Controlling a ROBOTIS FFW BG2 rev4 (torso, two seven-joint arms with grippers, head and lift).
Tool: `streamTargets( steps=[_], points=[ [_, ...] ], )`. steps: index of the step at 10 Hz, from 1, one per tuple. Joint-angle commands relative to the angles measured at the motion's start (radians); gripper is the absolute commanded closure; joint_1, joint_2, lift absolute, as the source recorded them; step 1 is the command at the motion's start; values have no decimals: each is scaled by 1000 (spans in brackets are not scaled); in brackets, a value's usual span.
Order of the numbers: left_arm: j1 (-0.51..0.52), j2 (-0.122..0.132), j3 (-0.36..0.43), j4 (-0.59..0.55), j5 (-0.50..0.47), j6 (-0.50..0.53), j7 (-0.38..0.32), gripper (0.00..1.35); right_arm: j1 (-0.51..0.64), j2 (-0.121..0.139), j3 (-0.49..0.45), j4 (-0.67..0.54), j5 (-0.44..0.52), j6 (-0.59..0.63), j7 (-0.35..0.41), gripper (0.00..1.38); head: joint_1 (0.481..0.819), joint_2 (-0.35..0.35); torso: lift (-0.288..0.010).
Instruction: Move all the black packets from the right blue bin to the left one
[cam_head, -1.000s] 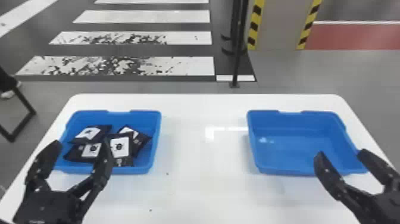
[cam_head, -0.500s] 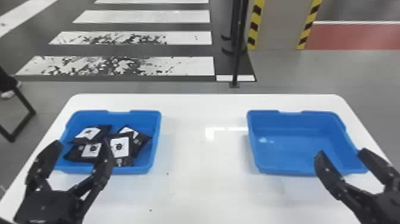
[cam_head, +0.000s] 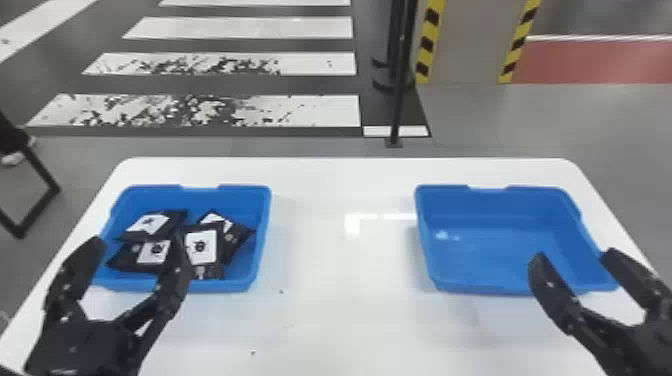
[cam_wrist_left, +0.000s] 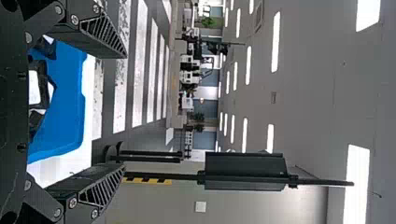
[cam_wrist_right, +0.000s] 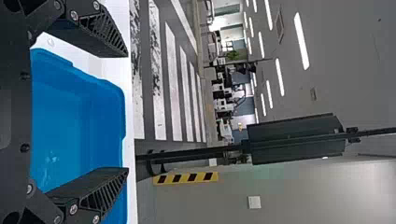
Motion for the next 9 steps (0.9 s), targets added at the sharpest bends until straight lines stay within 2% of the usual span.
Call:
streamTargets(
  steps=[1, 9],
  points=[
    [0, 0, 0, 0, 3, -3, 0, 219, 0, 0, 0, 0, 0, 0, 0, 165, 695, 20, -140],
    [-2, 0, -2, 10, 7, -13, 0, 219, -2, 0, 0, 5, -2, -10, 0, 160, 695, 19, -140]
  ],
)
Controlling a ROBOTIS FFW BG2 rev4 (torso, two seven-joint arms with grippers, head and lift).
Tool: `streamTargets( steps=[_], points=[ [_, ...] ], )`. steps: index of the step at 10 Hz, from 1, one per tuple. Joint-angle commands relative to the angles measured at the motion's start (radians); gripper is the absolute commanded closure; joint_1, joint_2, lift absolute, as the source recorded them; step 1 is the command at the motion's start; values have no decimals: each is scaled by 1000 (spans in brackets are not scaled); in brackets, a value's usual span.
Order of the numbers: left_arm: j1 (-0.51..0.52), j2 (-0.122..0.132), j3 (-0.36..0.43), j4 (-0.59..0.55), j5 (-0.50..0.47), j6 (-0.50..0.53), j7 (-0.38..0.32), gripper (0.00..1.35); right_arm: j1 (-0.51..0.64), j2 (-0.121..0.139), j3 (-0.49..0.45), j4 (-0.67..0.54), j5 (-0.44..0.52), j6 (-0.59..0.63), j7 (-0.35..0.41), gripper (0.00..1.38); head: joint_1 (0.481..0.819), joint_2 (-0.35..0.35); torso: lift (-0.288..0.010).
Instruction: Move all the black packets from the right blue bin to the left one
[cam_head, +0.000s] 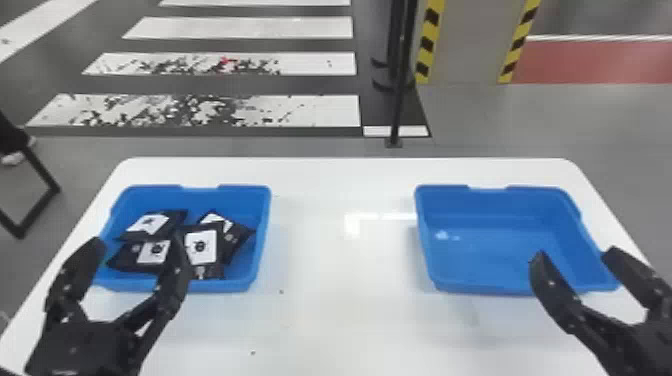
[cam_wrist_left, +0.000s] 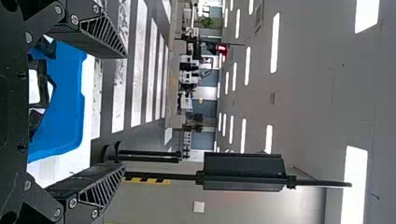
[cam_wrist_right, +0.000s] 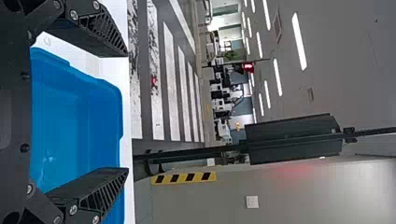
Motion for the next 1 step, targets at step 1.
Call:
streamTargets(
  steps=[1],
  points=[
    [0, 0, -2, 0, 0, -5, 0, 217, -3, 0, 0, 2, -1, 0, 0, 160, 695, 19, -140]
  ],
)
